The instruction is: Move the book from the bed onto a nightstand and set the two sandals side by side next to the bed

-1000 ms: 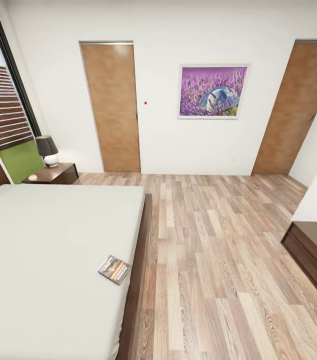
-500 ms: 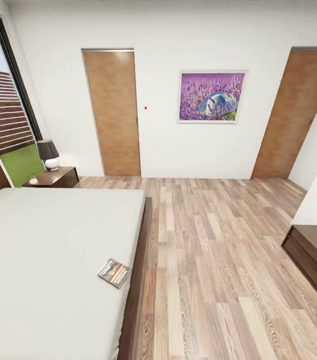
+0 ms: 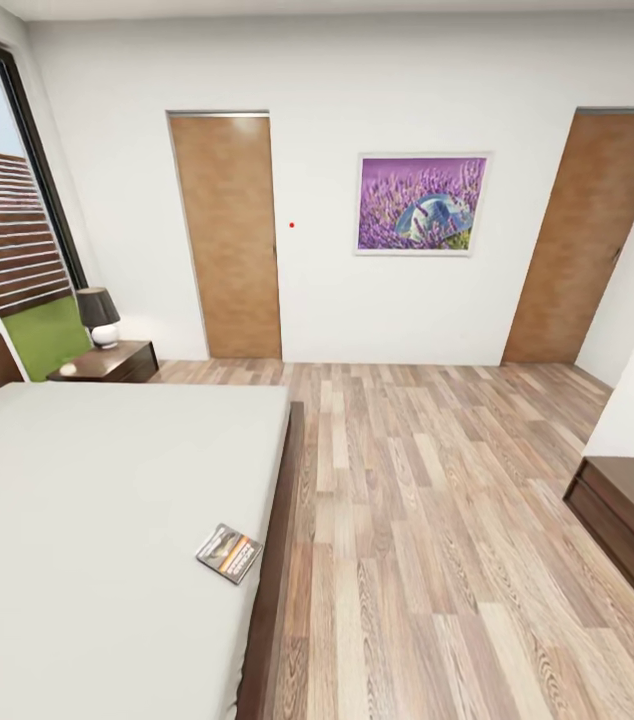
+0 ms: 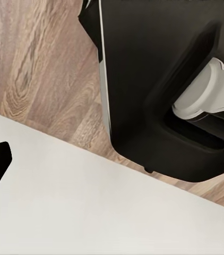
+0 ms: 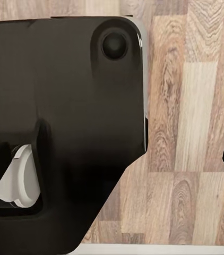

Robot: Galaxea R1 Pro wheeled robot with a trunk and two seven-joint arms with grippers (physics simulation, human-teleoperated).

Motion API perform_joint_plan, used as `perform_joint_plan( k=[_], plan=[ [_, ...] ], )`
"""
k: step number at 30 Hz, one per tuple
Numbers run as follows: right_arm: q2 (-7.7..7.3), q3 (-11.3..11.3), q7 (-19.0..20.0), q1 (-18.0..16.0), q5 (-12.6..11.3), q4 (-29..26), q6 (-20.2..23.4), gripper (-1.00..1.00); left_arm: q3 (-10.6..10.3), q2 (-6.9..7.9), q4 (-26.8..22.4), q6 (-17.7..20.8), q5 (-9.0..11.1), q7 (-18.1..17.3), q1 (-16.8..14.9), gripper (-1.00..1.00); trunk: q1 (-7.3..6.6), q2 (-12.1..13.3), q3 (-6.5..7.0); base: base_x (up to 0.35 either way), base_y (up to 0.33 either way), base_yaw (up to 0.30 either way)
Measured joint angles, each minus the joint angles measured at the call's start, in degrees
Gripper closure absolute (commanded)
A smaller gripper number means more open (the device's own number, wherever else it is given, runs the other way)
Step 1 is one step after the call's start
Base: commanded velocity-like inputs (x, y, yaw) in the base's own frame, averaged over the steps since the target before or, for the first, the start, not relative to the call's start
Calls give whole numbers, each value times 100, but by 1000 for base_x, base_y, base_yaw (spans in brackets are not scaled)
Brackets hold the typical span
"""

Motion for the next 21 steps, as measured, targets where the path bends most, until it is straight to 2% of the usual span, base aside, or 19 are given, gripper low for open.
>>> perform_joint_plan(
  k=[21],
  plan=[
    [0, 0, 2, 0, 0, -8, 0, -100, 0, 0, 0, 2, 0, 0, 0, -100, 0, 0, 196, 0, 0, 0]
  ],
)
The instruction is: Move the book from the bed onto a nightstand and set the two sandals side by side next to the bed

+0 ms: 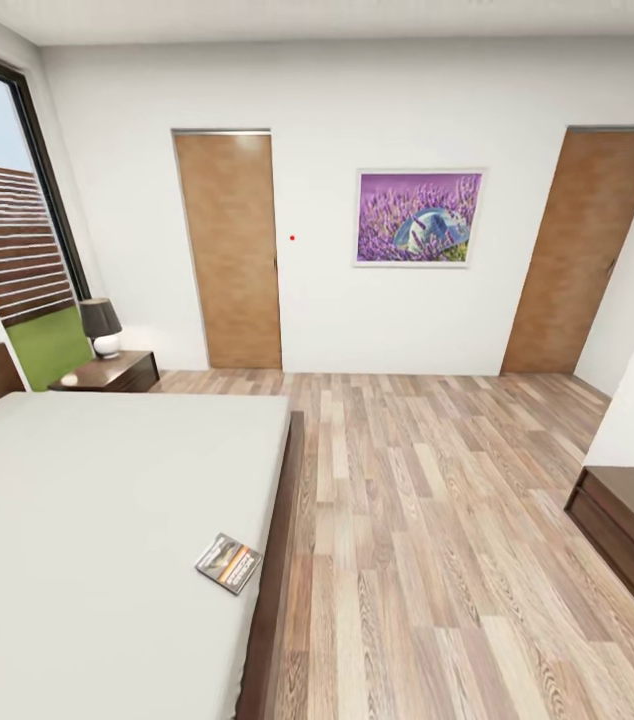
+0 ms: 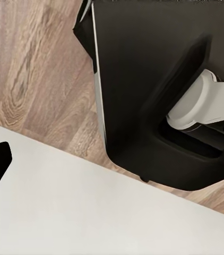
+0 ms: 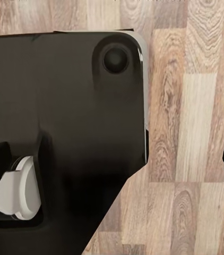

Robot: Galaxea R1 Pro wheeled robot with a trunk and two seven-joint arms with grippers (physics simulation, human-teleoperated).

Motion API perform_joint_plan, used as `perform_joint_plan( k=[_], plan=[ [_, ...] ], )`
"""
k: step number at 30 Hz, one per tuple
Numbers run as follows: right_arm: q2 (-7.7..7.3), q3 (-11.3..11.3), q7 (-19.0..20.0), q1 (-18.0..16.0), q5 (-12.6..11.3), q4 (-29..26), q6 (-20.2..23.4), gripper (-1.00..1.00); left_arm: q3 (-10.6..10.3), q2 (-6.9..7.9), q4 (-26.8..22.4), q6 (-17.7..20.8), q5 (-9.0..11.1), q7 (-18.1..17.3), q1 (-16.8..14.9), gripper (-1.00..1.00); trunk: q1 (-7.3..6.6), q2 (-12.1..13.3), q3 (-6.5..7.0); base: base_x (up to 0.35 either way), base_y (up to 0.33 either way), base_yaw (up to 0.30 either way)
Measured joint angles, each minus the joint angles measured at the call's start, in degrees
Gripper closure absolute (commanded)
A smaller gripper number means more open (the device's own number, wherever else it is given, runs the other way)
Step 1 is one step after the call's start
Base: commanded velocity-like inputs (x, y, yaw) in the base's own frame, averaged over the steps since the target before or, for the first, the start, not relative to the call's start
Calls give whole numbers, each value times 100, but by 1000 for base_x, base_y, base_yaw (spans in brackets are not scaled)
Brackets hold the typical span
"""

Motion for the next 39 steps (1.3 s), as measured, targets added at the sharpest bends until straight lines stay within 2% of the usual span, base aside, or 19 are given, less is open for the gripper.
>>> perform_joint_plan(
  k=[25, 39],
  plan=[
    [1, 22, -1, -1, 9, 1, 0, -100, 0, 0, -2, 1, 0, 0, -2, -100, 2, -7, 121, 0, 0, 0],
    [-6, 35, -1, 0, 19, 34, -7, -100, -2, 0, -2, 1, 0, 0, -3, -100, 2, -8, 135, 0, 0, 0]
  ],
)
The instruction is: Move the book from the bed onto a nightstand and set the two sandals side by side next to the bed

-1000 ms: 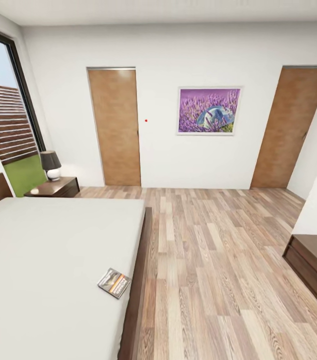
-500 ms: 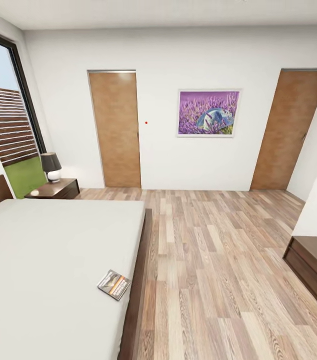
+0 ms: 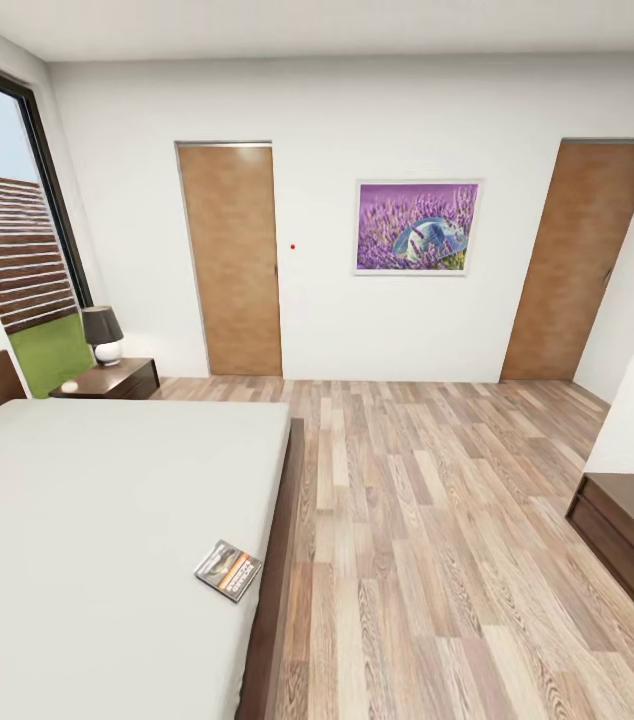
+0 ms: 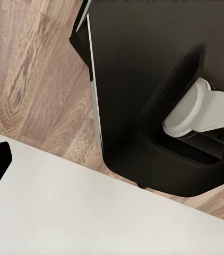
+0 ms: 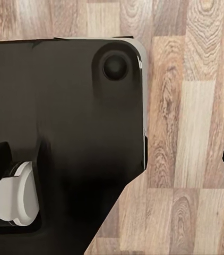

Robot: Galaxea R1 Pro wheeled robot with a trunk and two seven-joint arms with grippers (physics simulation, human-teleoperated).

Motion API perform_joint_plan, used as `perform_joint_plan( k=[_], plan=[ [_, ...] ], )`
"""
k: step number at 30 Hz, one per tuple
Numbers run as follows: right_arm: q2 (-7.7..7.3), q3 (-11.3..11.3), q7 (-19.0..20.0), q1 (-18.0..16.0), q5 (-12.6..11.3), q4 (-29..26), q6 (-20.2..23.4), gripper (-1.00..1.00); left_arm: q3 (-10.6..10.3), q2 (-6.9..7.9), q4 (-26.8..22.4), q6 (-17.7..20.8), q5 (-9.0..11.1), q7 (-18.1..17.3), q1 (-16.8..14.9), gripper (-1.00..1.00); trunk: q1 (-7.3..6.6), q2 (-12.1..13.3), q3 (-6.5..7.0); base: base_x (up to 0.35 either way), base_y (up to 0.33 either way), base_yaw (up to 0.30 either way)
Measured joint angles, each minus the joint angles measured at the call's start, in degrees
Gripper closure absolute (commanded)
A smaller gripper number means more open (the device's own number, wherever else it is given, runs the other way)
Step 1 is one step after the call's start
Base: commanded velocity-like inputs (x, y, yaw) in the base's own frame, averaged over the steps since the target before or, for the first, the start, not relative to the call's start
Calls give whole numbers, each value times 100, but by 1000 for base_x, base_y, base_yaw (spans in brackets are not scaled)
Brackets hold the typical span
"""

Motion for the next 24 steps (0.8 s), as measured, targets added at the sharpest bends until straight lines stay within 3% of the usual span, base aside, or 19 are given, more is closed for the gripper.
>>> perform_joint_plan(
  k=[24],
  plan=[
    [16, -11, 0, -5, -17, -30, -1, -100, 2, 1, 4, 0, -3, 0, 0, -100, 0, 0, 1, 0, 0, 0]
  ],
)
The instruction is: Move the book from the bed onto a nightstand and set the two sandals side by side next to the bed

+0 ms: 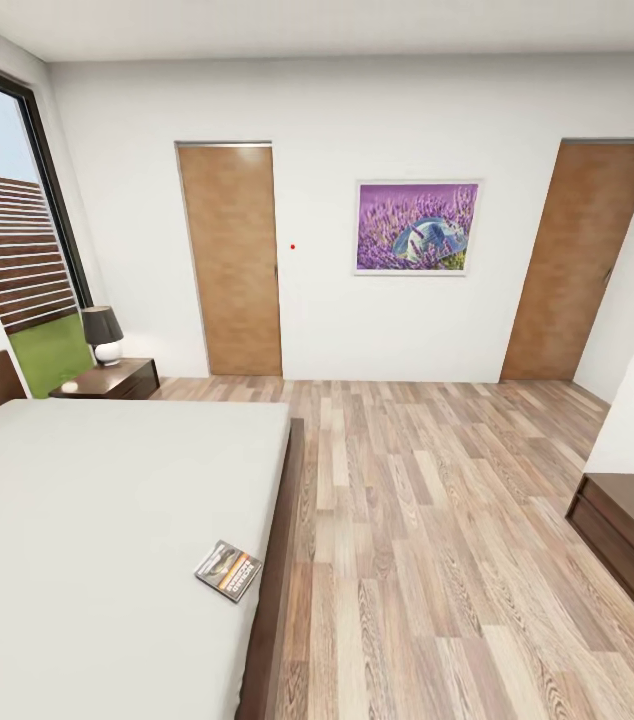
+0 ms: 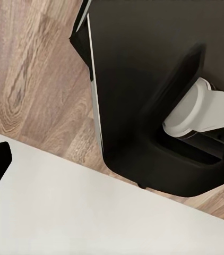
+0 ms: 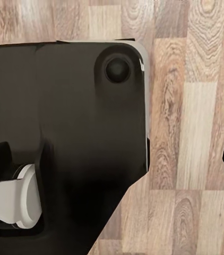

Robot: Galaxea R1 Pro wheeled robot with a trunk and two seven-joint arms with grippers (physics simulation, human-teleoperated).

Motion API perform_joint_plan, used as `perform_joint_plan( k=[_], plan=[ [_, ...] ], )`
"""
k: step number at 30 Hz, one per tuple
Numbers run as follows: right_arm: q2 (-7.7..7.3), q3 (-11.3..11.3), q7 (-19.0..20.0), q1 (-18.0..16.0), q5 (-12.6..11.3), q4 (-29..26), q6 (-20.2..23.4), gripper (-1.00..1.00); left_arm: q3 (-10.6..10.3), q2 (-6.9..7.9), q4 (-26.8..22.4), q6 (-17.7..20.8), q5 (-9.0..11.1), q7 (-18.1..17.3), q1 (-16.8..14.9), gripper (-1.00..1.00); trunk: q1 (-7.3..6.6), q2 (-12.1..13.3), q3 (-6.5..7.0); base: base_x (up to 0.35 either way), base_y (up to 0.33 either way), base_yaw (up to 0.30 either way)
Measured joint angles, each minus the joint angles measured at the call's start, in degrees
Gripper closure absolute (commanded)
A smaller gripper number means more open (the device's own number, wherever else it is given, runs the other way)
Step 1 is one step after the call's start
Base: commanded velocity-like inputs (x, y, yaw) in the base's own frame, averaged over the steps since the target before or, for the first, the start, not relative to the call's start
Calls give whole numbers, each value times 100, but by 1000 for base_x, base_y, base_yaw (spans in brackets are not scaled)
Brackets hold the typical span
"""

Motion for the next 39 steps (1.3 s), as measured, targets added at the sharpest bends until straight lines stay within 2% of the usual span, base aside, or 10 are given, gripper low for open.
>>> perform_joint_plan(
  k=[20, 30, 39],
  plan=[
    [16, 3, 0, 0, 14, 10, 0, -100, 3, -8, -7, 5, 5, -22, 0, -100, 0, 0, 2, 0, 0, -3],
    [16, 3, -1, 0, 16, -1, 0, -100, -8, -270, -46, 2, -13, -46, -53, -100, 0, -1, 22, 0, 0, -179],
    [16, 8, 1, -1, 18, 6, 0, -100, -4, -323, -3, 1, -6, -26, -127, -100, 0, 0, 31, 0, 0, -224]
  ],
)
